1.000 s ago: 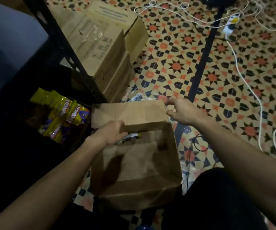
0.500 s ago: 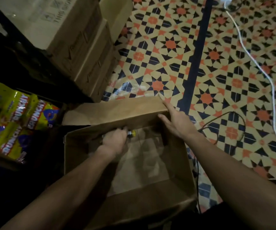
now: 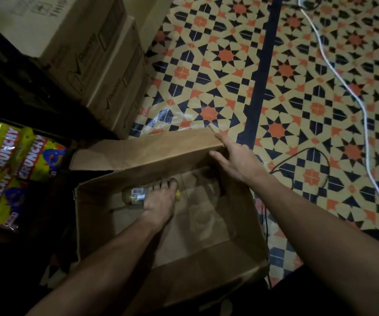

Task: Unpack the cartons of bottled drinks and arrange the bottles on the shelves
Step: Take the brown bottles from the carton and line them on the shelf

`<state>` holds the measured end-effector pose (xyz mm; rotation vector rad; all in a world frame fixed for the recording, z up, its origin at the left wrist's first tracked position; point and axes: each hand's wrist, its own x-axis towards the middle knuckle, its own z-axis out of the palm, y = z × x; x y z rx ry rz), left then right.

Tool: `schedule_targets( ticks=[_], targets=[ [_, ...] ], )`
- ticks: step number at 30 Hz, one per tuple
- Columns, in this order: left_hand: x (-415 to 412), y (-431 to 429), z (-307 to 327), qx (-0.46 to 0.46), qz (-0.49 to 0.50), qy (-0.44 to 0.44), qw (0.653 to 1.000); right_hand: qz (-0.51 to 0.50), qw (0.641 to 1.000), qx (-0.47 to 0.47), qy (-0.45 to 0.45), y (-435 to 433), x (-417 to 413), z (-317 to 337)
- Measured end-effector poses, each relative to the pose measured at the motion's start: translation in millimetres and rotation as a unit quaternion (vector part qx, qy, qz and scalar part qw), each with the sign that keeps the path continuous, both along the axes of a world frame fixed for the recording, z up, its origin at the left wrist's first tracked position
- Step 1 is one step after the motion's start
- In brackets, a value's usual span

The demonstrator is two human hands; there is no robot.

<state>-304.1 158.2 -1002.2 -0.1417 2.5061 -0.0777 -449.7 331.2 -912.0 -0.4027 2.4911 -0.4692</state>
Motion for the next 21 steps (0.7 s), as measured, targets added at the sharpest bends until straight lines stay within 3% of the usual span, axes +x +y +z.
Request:
schedule_targets(
  ticks=[3,6,9,14,21],
  targets=[
    [-2,-7,7,0.036,-0.02,-0.007,0.999,-0.007,1.0,-0.006,-0.004,1,0,-1],
    [1,-22,17,0.166,0.062,0.025,0.984,-0.006,1.0,-0.013,-0.015,0,0,5],
    [4,-28,37,0.297,0.207,0.087,0.928,-0.002,0.999,-0.016,-0.039,1,-2,11],
    [1,-29,104,0.419,0.346,0.164,0.823,0.028,0.997,0.039,-0.06,-3,-9,36],
    [14,-50,252,0.437,0.363,0.205,0.797,0.056,0.994,0.057,-0.068,-18,-5,127]
  ],
)
